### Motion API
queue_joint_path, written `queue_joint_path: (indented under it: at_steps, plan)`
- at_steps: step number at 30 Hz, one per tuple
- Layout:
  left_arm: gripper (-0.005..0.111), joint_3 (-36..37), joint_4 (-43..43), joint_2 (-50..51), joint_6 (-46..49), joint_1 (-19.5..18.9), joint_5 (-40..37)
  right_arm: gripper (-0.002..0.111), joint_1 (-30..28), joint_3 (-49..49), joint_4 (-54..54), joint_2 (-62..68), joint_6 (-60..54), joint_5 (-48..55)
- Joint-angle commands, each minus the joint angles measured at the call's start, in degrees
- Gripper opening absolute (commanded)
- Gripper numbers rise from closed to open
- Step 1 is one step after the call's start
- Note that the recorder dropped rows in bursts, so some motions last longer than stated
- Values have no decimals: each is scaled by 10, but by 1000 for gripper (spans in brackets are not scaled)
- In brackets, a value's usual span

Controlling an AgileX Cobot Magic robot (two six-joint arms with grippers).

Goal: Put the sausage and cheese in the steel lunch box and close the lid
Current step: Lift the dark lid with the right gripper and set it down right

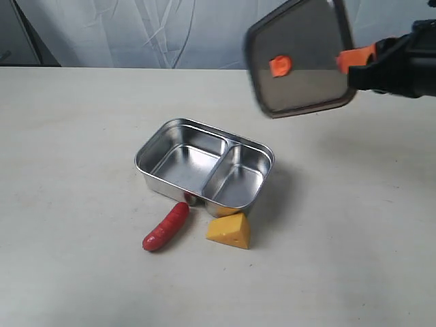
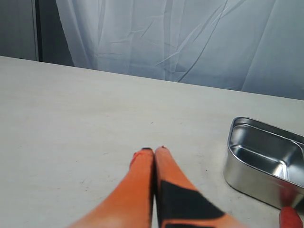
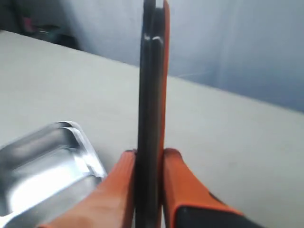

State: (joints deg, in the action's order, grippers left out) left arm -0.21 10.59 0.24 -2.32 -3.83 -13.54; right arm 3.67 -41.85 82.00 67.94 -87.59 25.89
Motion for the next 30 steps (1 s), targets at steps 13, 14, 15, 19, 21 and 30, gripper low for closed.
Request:
queue_joint_path:
  at_steps: [13,14,15,19,21,30]
  plan:
    - [0,2,-2,-2,0,5,1,-1,18,-2,-884,-25,460,7]
    - [0,2,-2,-2,0,5,1,-1,35,-2,-968,-25,526,26]
    - [0,2,-2,-2,0,5,1,-1,57,-2,-1045,-25,581,50]
    - [0,2,-2,-2,0,5,1,-1,151,0,-1135,-21,615,149]
    - [0,2,-2,-2,0,5,1,-1,190,15,-1124,-20,615,167]
    - [0,2,-2,-2,0,5,1,-1,281,108,-1069,48,617,171]
